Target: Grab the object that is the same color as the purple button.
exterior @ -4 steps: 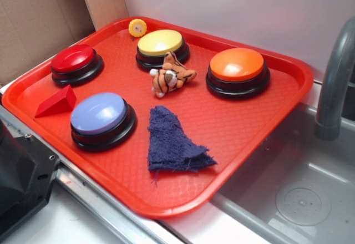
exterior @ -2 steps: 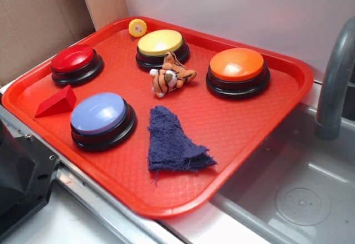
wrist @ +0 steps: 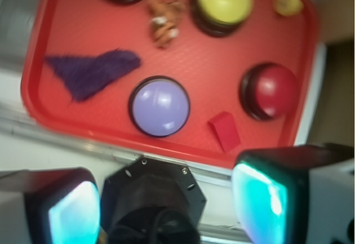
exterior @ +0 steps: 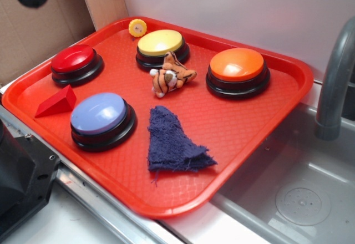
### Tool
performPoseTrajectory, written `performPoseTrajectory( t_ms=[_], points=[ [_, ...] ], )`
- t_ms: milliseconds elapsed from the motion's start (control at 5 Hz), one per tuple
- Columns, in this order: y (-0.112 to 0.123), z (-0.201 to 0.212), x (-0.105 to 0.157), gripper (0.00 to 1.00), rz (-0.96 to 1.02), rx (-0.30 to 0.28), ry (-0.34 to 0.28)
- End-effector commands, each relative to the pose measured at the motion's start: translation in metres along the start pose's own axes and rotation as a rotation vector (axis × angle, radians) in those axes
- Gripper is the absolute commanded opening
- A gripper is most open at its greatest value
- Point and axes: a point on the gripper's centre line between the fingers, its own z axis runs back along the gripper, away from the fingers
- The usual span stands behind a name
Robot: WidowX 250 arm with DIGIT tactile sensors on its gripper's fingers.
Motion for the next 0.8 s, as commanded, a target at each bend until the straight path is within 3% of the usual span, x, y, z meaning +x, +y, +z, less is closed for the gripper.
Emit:
performPoseTrajectory(
  t_ms=[0, 400, 600],
  points=[
    [-0.046, -0.051, 0.044, 1.0, -0.534, 0.086, 0.029],
    [-0.06, -0.093, 0.085, 1.0, -1.042, 0.127, 0.111],
    [-0.075, -0.118, 0.087, 1.0, -1.225, 0.108, 0.161]
  ],
)
